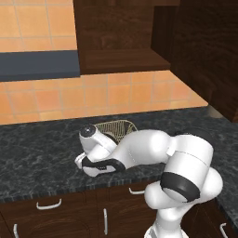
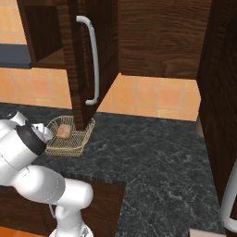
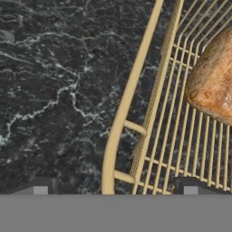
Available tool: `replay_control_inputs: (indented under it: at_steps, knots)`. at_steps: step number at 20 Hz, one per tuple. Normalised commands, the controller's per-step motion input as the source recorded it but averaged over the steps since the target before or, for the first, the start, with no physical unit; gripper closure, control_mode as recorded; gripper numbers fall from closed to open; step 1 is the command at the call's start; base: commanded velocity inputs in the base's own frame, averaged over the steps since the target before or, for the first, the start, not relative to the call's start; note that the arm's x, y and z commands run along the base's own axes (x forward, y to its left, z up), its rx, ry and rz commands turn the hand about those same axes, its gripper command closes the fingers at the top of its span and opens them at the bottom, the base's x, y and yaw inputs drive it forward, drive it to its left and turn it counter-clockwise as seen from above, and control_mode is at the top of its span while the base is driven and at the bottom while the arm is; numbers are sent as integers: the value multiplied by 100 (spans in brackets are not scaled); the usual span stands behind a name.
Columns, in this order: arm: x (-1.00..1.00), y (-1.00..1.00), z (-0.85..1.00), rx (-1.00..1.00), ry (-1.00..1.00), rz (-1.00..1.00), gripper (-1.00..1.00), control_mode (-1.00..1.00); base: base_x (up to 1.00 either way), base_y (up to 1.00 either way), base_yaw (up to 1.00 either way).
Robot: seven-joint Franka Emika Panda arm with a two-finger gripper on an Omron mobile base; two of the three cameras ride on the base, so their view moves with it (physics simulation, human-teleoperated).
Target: Open the cabinet, pick up the bread from the cabinet and place it in the basket. Then move the basket to the dining counter.
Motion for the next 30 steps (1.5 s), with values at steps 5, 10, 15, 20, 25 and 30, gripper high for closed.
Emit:
replay_control_inputs:
  at_steps: [5, 10, 15, 20, 25, 30]
  knots:
    - [3, -4, 0, 0, 3, 2, 100, -100, 0, 0, 0]
    - [0, -4, 0, 0, 0, 1, 100, -100, 0, 0, 0]
    - [0, 0, 0, 0, 0, 1, 100, -100, 0, 0, 0]
    - [0, 0, 17, -1, 0, 0, 100, -100, 0, 0, 0]
    - [0, -1, 69, -12, -5, 0, 100, -100, 0, 0, 0]
    - [0, 0, 76, -19, -6, 2, 100, -100, 0, 0, 0]
